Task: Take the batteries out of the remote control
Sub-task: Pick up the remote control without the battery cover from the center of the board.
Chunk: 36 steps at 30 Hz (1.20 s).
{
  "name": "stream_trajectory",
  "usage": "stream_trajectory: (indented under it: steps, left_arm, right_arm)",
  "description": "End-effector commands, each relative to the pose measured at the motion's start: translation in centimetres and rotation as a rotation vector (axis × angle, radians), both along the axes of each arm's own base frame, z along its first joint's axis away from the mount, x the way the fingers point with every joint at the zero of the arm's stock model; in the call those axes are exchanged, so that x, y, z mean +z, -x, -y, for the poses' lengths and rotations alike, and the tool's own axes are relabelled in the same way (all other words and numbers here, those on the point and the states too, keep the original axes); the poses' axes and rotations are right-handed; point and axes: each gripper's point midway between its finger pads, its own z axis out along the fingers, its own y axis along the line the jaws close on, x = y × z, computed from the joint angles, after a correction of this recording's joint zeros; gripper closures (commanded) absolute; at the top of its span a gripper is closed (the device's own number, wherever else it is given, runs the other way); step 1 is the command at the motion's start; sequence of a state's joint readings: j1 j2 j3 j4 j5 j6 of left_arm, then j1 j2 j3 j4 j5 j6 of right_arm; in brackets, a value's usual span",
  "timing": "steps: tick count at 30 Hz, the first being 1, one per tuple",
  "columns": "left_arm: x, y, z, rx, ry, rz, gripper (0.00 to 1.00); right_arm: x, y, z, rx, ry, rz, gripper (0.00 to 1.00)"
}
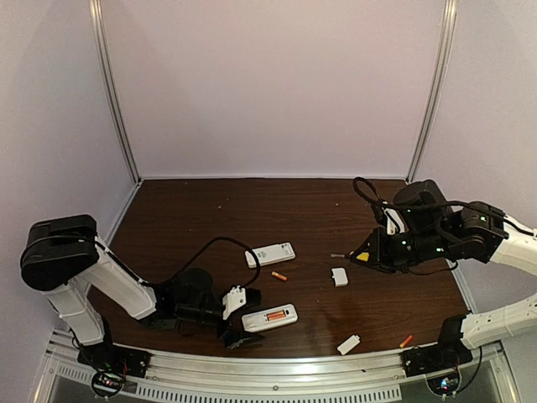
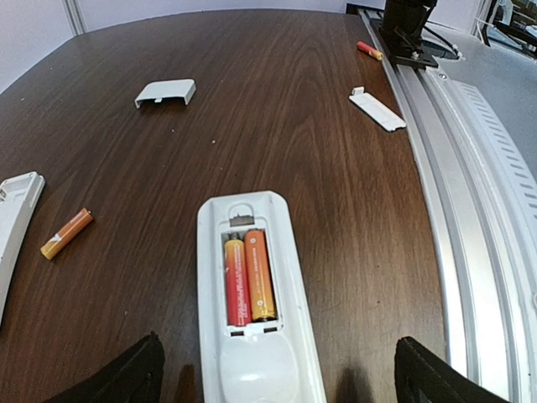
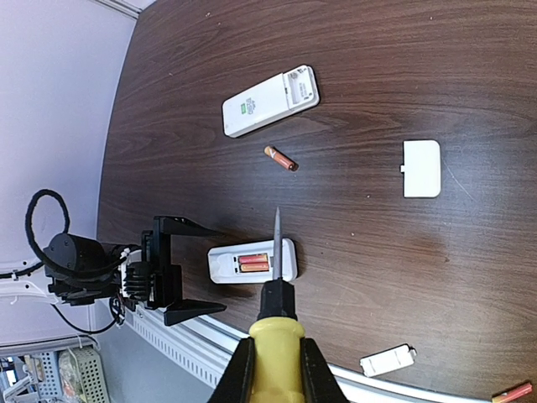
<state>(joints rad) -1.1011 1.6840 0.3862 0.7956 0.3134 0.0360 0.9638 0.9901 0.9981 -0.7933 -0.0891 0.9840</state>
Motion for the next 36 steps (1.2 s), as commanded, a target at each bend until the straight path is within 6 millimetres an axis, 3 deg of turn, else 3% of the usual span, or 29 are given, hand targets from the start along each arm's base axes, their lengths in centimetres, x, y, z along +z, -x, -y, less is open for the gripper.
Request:
stream_trajectory:
  steps: [1, 12, 21, 28, 36]
  left_arm:
    - [1.1, -0.4, 1.1, -0.022, 0.076, 0.045, 0.03]
    - [-1.1, -2.3, 0.7, 0.102, 0.07, 0.058, 0.23]
    - [-2.9, -1.3, 0.7, 0.061, 0.019, 0.071, 0.27]
    - [-4.1, -0.3, 0.7, 0.01, -0.013, 0.04, 0.64]
    - [-1.9, -0.6, 0.9, 0.016, 0.001, 0.059, 0.93]
  right_arm:
    - [1.2, -0.3, -0.2, -0.018, -0.034, 0.006, 1.0]
    - [0.7, -0.4, -0.7, -0.004, -0.014, -0.015, 1.0]
    - [0.3, -0.2, -0.4, -0.01, -0.015, -0.016, 1.0]
    - [0.2, -0.1, -0.5, -0.002, -0.014, -0.02, 1.0]
    - [0.1, -0.4, -0.9, 0.019, -0.012, -0.003, 1.0]
